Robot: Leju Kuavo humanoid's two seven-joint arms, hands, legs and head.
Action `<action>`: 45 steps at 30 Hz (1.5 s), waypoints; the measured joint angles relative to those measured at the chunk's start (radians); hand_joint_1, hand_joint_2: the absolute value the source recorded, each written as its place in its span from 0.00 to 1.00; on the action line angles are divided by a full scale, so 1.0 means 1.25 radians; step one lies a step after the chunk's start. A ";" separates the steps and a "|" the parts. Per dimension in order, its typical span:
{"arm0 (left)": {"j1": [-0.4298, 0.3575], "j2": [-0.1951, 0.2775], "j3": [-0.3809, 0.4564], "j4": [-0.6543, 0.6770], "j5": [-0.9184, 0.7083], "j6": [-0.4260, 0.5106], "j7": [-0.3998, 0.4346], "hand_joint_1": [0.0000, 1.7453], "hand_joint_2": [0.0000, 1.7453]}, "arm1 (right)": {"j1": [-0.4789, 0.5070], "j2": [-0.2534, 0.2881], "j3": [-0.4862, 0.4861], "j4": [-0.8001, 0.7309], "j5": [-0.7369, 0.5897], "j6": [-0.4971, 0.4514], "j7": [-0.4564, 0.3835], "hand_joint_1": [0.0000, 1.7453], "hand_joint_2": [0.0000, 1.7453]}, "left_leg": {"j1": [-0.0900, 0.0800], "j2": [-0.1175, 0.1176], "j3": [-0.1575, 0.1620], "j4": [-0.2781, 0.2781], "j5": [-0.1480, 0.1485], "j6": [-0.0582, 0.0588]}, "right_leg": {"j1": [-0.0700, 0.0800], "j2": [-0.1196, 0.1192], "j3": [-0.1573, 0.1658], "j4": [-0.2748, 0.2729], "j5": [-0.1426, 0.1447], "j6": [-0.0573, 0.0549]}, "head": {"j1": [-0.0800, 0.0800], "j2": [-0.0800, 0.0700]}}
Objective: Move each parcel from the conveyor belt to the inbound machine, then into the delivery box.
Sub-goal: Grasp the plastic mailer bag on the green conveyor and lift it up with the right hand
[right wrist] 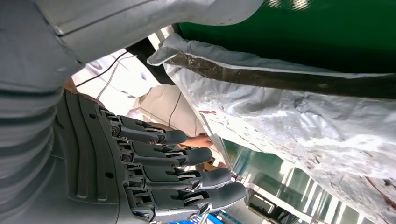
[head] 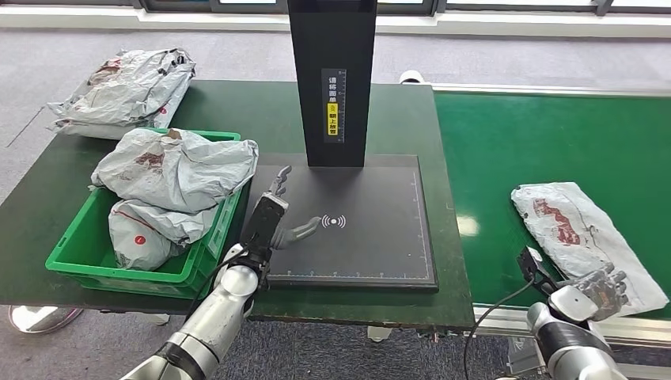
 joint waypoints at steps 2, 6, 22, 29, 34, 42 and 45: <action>0.004 0.000 0.005 0.000 0.002 -0.004 -0.003 0.00 1.00 | 0.002 -0.003 0.000 0.003 0.000 0.033 0.004 0.75 1.00 | 0.000 0.000 0.000 0.000 0.000 0.000 | 0.000 0.000 0.000 0.000 0.000 0.000 | 0.000 0.000; 0.006 -0.001 0.012 0.000 0.005 -0.007 -0.009 0.00 1.00 | 0.006 -0.005 -0.007 0.008 -0.011 0.096 0.005 1.00 1.00 | 0.000 0.000 0.000 0.000 0.000 0.000 | 0.000 0.000 0.000 0.000 0.000 0.000 | 0.000 0.000; 0.066 -0.001 0.060 -0.081 -0.010 0.006 0.007 0.00 1.00 | 0.011 0.025 -0.083 -0.007 -0.032 -0.157 -0.169 1.00 1.00 | 0.000 0.000 0.000 0.000 0.000 0.000 | 0.000 0.000 0.000 0.000 0.000 0.000 | 0.000 0.000; 0.089 -0.002 0.080 -0.115 -0.022 0.016 0.014 0.00 1.00 | 0.020 0.072 -0.109 -0.082 -0.129 -0.282 -0.359 1.00 1.00 | 0.000 -0.001 -0.002 0.000 0.000 0.001 | 0.000 -0.001 0.000 0.000 0.000 0.001 | 0.000 0.000; 0.100 -0.003 0.096 -0.140 -0.059 0.026 0.012 0.00 1.00 | 0.089 0.181 -0.074 -0.377 -0.270 -0.269 -0.516 1.00 1.00 | 0.001 -0.001 -0.001 0.000 0.000 0.000 | 0.001 -0.001 0.000 0.000 -0.001 0.000 | 0.000 0.000; 0.097 -0.012 0.098 -0.158 -0.100 0.035 0.004 0.00 1.00 | 0.183 0.287 0.209 -0.721 -0.290 -0.187 -0.533 1.00 1.00 | 0.002 -0.001 -0.001 -0.001 0.000 -0.001 | 0.003 -0.001 0.000 0.000 -0.002 -0.002 | 0.000 0.000; 0.091 -0.012 0.098 -0.160 -0.102 0.038 -0.001 0.00 1.00 | 0.206 0.298 0.323 -0.757 -0.326 -0.121 -0.535 1.00 1.00 | 0.002 0.000 -0.001 -0.001 0.000 -0.001 | 0.003 -0.001 -0.001 0.000 -0.002 -0.002 | 0.000 0.000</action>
